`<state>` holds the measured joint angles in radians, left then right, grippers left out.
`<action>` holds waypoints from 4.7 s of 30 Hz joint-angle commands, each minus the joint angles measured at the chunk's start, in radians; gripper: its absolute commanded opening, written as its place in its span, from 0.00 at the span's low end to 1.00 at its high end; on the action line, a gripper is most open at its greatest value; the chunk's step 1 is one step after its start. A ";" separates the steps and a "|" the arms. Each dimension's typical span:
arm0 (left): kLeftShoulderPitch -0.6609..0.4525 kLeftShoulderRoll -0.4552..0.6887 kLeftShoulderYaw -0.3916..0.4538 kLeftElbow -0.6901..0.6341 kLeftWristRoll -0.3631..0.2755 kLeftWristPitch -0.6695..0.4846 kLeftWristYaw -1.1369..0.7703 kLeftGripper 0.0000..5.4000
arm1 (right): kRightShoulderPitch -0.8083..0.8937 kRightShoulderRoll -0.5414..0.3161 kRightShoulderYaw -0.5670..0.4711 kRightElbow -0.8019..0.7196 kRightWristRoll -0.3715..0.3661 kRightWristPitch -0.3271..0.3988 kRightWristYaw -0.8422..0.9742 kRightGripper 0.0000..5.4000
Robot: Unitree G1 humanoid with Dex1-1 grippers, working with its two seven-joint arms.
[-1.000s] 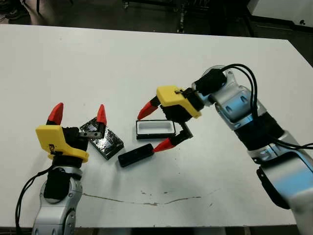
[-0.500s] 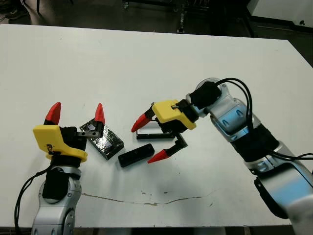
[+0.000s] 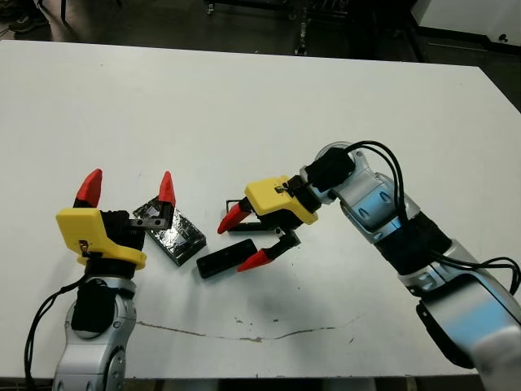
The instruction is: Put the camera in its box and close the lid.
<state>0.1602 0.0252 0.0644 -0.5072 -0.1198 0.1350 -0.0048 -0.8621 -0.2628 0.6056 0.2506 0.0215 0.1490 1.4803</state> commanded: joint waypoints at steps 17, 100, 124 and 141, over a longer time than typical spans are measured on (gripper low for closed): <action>0.012 -0.008 -0.005 0.001 0.012 0.004 0.012 1.00 | 0.003 0.028 0.008 0.092 -0.029 -0.112 0.002 0.88; 0.029 -0.022 -0.019 -0.013 0.010 0.016 0.010 1.00 | -0.370 -0.162 -0.167 0.432 -0.133 -0.043 -0.039 0.31; 0.023 -0.025 -0.021 -0.012 -0.011 0.016 0.005 1.00 | -0.323 -0.127 -0.087 0.403 -0.268 0.026 0.036 0.31; 0.029 -0.021 -0.027 -0.011 0.006 0.007 0.009 1.00 | -0.324 -0.076 -0.067 0.450 -0.260 0.053 0.083 0.31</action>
<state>0.1825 0.0002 0.0376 -0.5227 -0.1235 0.1385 0.0018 -1.1969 -0.3442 0.5350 0.6892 -0.2380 0.2056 1.5685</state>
